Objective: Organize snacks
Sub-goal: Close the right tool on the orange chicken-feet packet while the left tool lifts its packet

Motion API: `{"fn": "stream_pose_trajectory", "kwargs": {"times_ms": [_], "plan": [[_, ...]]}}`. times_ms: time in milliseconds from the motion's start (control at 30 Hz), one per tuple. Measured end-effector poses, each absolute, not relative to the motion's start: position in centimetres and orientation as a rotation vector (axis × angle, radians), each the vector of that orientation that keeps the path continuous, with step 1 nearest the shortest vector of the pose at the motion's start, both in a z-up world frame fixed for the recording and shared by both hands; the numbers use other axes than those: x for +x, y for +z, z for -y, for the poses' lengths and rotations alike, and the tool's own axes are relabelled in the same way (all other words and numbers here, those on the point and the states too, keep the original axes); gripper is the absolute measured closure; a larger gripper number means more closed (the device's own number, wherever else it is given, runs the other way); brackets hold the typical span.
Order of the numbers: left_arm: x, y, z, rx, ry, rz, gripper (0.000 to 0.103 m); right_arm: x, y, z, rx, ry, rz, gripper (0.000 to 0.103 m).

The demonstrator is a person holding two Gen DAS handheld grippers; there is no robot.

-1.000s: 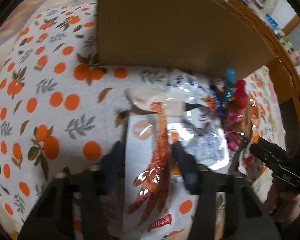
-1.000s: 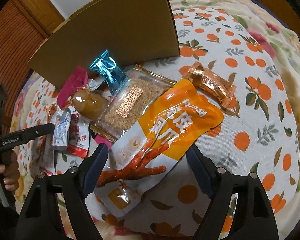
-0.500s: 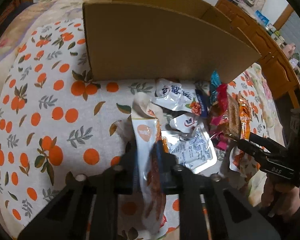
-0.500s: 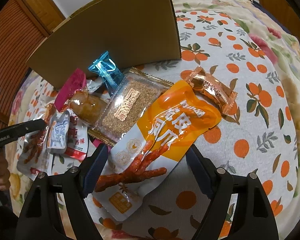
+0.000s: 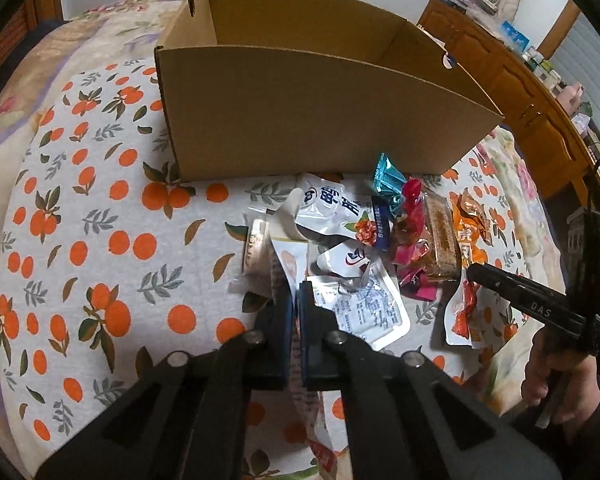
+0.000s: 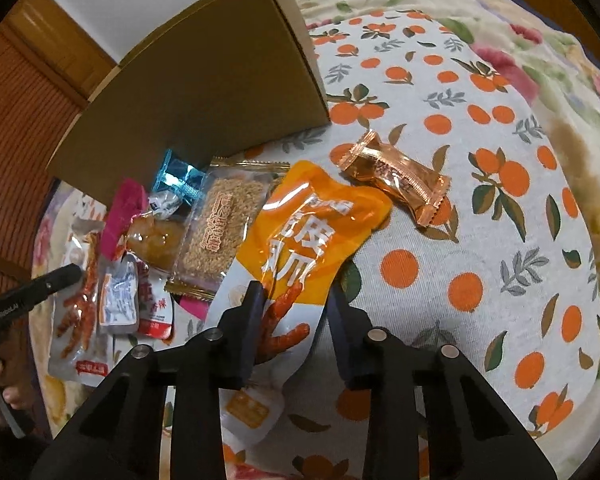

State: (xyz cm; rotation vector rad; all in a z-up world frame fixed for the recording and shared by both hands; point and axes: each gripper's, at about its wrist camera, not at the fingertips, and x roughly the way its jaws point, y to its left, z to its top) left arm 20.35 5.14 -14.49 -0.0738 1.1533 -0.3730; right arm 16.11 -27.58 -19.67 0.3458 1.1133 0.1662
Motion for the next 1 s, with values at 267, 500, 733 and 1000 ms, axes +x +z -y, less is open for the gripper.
{"fn": "stream_pose_trajectory", "kwargs": {"times_ms": [267, 500, 733, 1000], "plan": [[19.8, -13.5, -4.0, -0.048, -0.381, -1.131, 0.103, 15.6, -18.8, 28.1, 0.378, 0.166, -1.096, 0.100], [19.6, -13.1, -3.7, -0.043, -0.381, -1.125, 0.103, 15.4, -18.5, 28.2, 0.375, 0.169, -1.086, 0.101], [18.6, -12.1, -3.3, -0.005, -0.392, -1.102, 0.103, 15.3, -17.7, 27.4, 0.346, 0.191, -1.065, 0.102], [17.9, -10.8, -3.4, 0.009, -0.385, -1.071, 0.103, 15.0, -16.6, 26.7, 0.310, 0.212, -1.040, 0.103]]}}
